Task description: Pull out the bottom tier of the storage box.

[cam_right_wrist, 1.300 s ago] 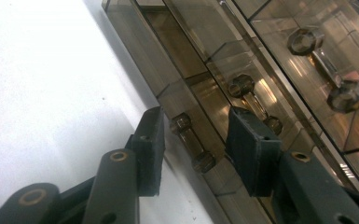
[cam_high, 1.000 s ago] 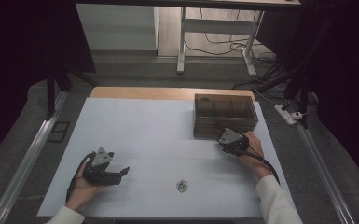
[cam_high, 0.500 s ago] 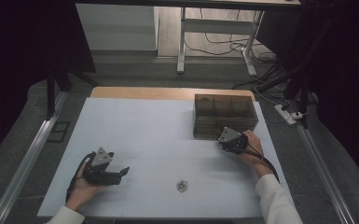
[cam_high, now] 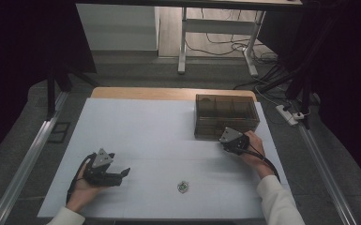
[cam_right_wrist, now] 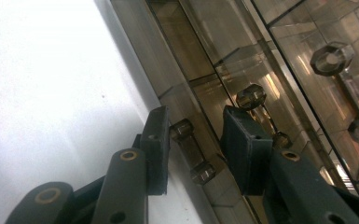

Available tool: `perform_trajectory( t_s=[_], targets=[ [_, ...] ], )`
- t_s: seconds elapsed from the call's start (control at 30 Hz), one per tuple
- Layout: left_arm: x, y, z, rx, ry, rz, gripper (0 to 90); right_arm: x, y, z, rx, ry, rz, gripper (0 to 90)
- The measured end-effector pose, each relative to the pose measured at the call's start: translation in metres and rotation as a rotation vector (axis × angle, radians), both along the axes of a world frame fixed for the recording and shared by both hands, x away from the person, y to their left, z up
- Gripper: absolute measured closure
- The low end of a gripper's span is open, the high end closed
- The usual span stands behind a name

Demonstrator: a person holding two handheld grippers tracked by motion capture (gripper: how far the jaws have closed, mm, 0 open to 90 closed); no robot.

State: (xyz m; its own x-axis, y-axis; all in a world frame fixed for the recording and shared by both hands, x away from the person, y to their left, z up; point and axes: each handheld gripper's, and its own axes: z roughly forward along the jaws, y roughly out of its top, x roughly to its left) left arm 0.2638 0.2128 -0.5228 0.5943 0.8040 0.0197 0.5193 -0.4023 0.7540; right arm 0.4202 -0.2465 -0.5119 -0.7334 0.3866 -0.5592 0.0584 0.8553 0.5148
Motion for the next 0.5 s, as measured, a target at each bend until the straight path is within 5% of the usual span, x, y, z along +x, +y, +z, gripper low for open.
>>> perform_trajectory(
  t_s=[0.27,0.5],
  targets=[
    [-0.0011,-0.0001,0.0004,0.003,-0.003,0.005,16.6,-0.0010,-0.0019,0.0016,0.033,0.006,-0.004,64.0],
    [-0.0012,0.0004,0.0001,0.006,-0.005,0.007,16.6,-0.0017,-0.0067,0.0045,0.049,-0.009,-0.030,73.8]
  ],
)
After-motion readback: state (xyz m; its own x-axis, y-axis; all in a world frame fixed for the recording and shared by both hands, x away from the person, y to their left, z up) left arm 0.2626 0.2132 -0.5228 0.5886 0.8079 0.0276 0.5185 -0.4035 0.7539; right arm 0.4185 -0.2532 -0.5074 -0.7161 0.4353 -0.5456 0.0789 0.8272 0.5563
